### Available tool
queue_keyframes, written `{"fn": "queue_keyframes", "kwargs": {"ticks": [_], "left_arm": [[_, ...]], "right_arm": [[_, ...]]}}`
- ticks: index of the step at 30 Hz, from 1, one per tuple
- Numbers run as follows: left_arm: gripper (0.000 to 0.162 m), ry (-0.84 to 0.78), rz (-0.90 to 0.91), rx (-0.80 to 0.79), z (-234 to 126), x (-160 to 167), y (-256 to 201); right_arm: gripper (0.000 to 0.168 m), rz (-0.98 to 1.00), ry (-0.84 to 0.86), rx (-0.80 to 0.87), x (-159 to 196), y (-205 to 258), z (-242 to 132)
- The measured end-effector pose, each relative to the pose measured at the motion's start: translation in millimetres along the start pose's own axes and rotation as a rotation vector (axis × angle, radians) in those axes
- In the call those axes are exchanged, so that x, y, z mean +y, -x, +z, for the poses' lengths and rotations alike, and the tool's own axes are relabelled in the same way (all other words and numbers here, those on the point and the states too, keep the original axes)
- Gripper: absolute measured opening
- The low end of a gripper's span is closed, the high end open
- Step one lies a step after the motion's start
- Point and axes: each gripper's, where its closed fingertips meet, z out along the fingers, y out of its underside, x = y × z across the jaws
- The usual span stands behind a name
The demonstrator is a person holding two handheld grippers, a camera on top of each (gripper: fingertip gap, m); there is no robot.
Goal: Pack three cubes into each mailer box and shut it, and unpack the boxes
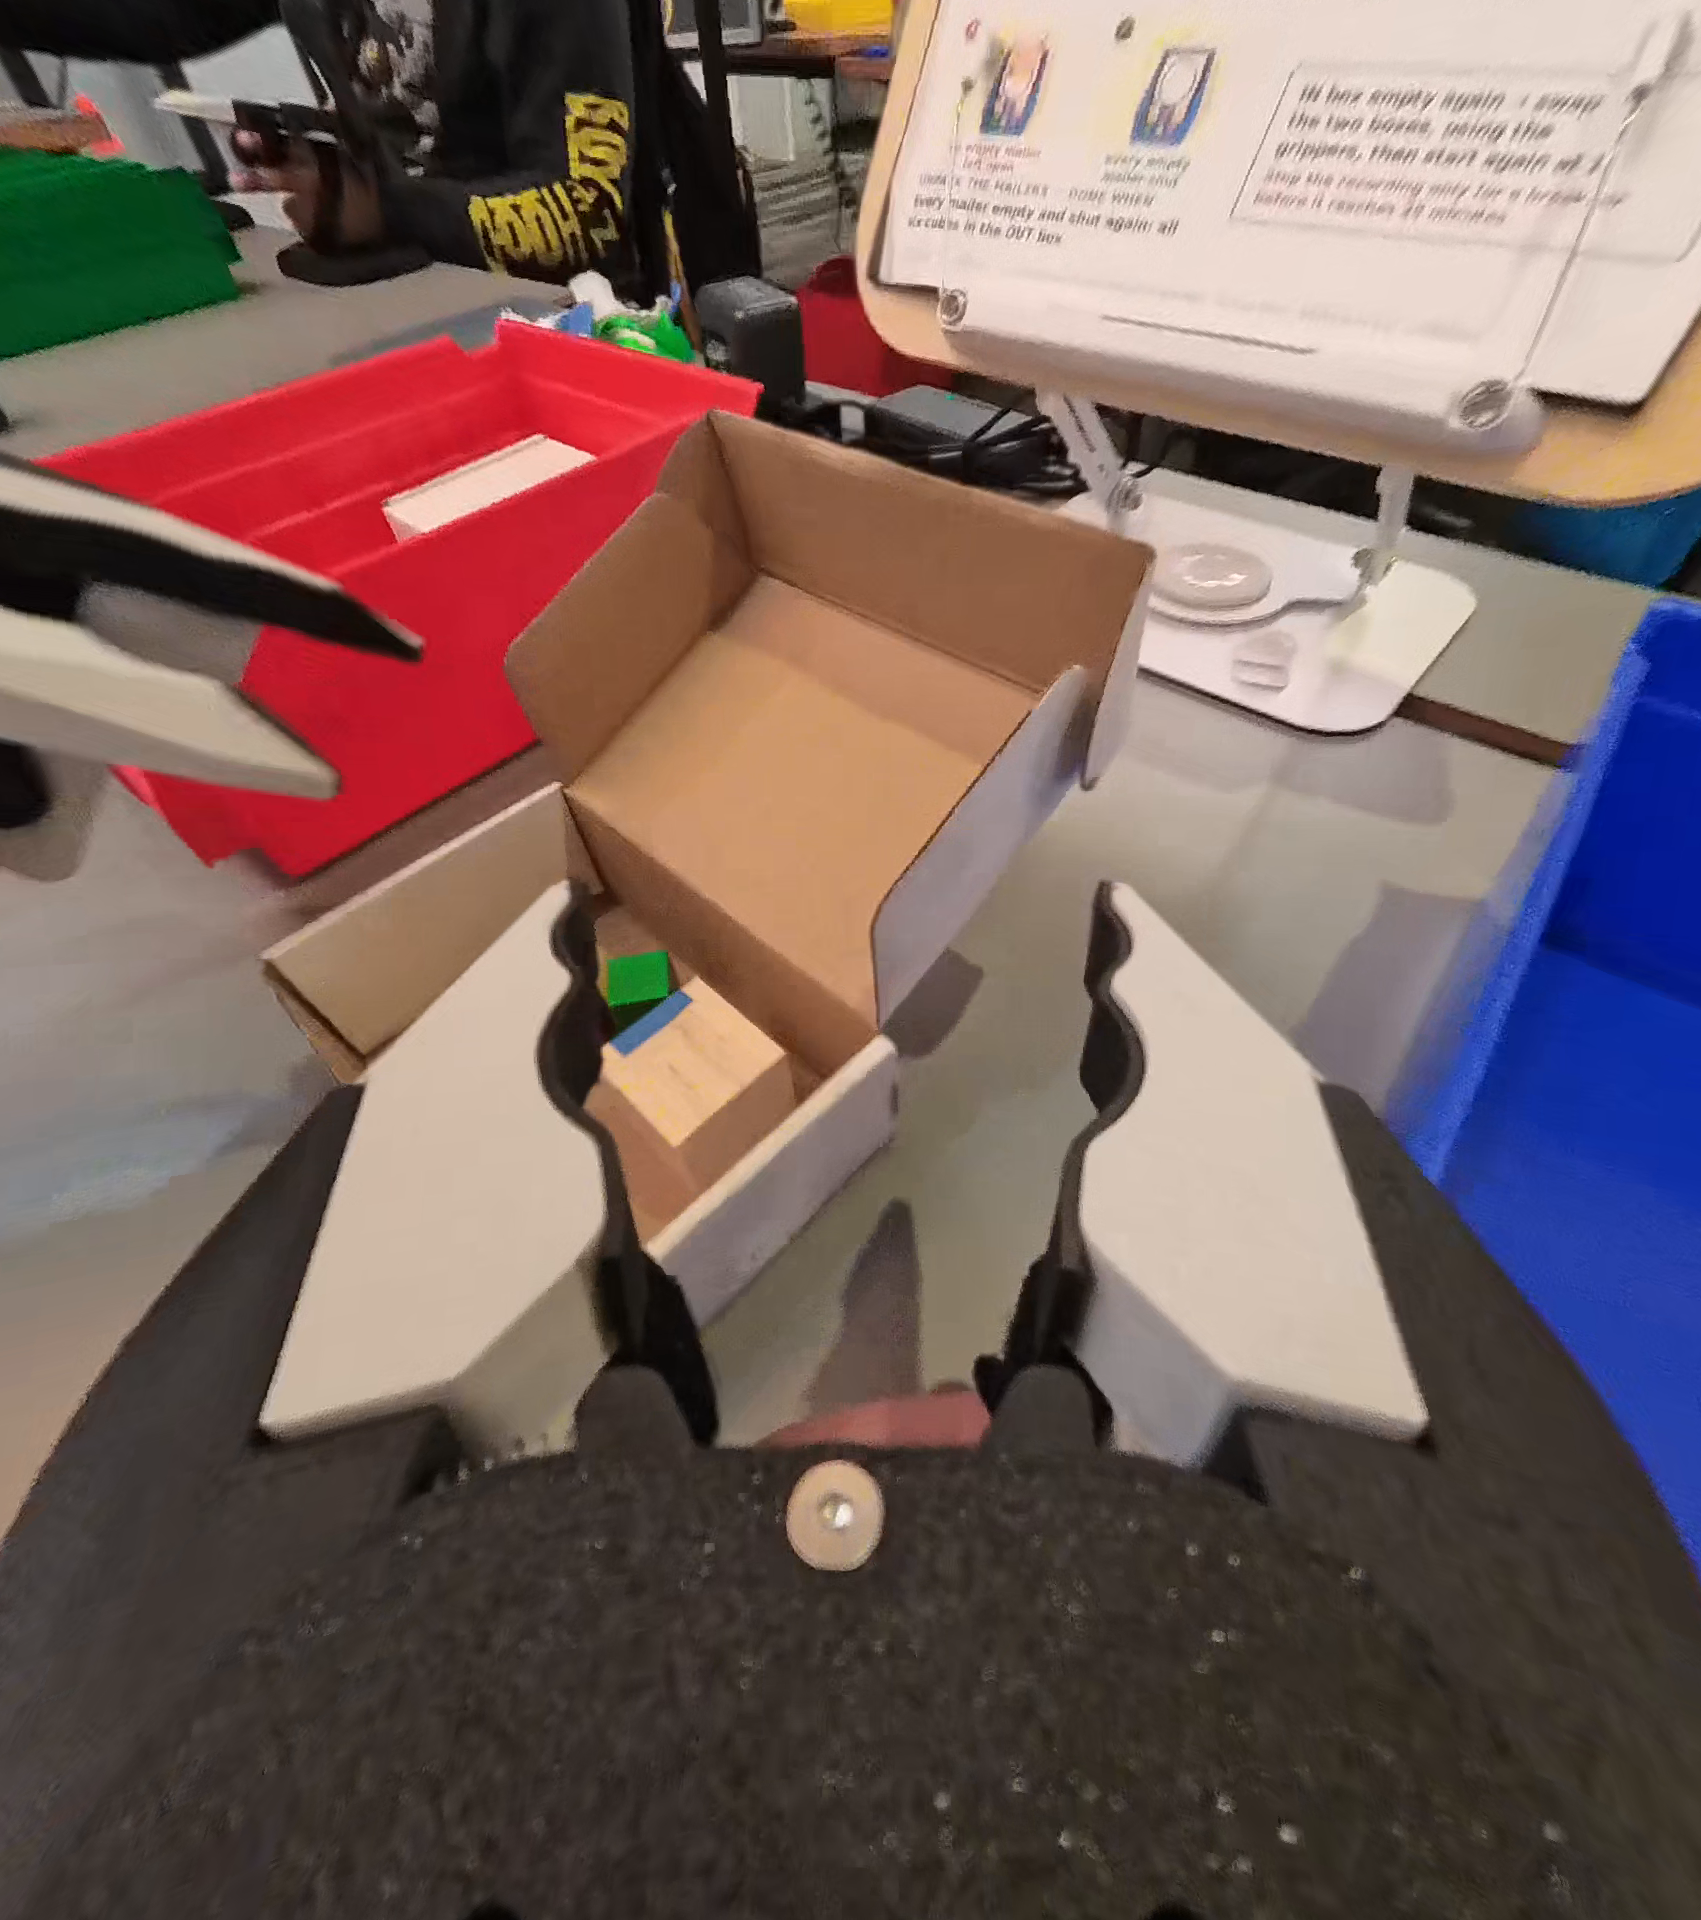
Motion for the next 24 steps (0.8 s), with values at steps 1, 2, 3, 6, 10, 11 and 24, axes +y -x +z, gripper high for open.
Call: {"fn": "queue_keyframes", "kwargs": {"ticks": [1, 2, 3, 6, 10, 11, 24], "left_arm": [[0.083, 0.001, -0.014, 0.020, 9, -7, 0], [0.085, 0.020, -0.033, 0.043, 18, -9, 0], [0.087, 0.045, -0.056, 0.065, 25, -8, -1], [0.097, 0.047, -0.104, 0.112, 35, -11, -6], [0.089, 0.034, -0.087, 0.128, 25, -7, -14], [0.089, 0.032, -0.086, 0.141, 21, -4, -17], [0.094, 0.123, -0.018, 0.206, -12, 70, -58]], "right_arm": [[0.094, 0.021, -0.002, -0.024, -1, 3, 6], [0.095, 0.037, -0.010, -0.046, -3, 6, 12], [0.095, 0.043, -0.016, -0.054, -4, 7, 16], [0.095, 0.024, 0.007, -0.063, 2, 13, 24], [0.094, -0.008, 0.007, -0.077, 7, 26, 15], [0.093, -0.007, 0.009, -0.086, 8, 30, 11], [0.092, -0.055, 0.189, -0.059, 67, 72, -24]]}}
